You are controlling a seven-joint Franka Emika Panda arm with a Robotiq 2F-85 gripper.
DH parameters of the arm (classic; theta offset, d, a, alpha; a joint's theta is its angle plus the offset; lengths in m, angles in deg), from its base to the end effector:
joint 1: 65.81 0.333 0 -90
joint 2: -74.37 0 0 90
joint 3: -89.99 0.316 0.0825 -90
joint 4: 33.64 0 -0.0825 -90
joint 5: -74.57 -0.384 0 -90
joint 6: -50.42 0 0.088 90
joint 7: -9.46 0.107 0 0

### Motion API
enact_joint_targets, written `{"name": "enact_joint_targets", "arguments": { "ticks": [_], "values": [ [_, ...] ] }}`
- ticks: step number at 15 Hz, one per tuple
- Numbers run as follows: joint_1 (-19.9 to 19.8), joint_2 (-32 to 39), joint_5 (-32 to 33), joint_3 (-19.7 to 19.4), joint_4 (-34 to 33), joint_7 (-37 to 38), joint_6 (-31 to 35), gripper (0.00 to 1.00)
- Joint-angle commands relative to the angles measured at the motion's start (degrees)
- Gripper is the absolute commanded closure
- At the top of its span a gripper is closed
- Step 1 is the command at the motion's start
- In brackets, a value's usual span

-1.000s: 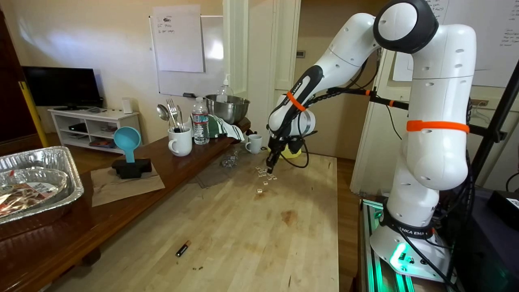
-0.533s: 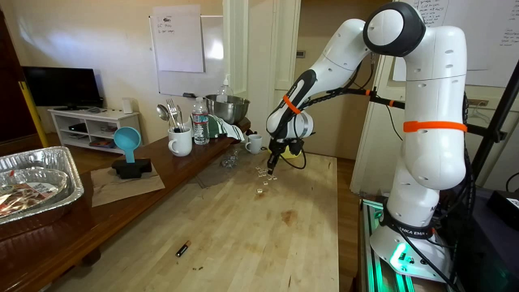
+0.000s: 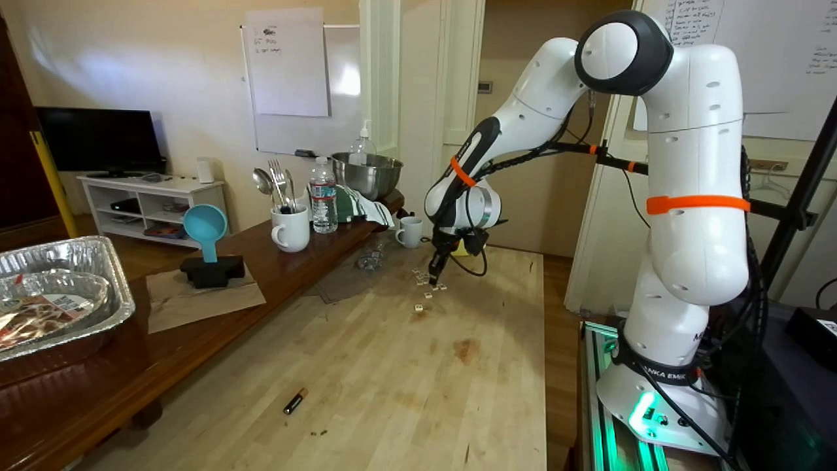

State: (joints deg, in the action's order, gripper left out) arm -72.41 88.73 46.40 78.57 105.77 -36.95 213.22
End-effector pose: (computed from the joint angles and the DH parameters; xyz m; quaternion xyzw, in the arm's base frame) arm 0.4679 -0.1809 0.2198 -0.9939 -0.0235 -0.1068 0.0120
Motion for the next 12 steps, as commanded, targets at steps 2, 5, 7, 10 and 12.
{"name": "enact_joint_targets", "arguments": {
  "ticks": [2,5,7,10,12],
  "values": [
    [-1.4,2.5,-4.0,2.0,-0.7,-1.8,3.6,1.00],
    [-1.5,2.6,-4.9,2.4,-0.5,-1.1,4.3,1.00],
    [-1.2,2.7,-5.8,2.5,-0.3,-0.1,4.5,1.00],
    [-0.4,2.6,-8.3,3.2,0.1,2.0,5.5,1.00],
    [0.0,2.8,-10.3,4.1,0.2,3.4,7.0,1.00]
  ]
}}
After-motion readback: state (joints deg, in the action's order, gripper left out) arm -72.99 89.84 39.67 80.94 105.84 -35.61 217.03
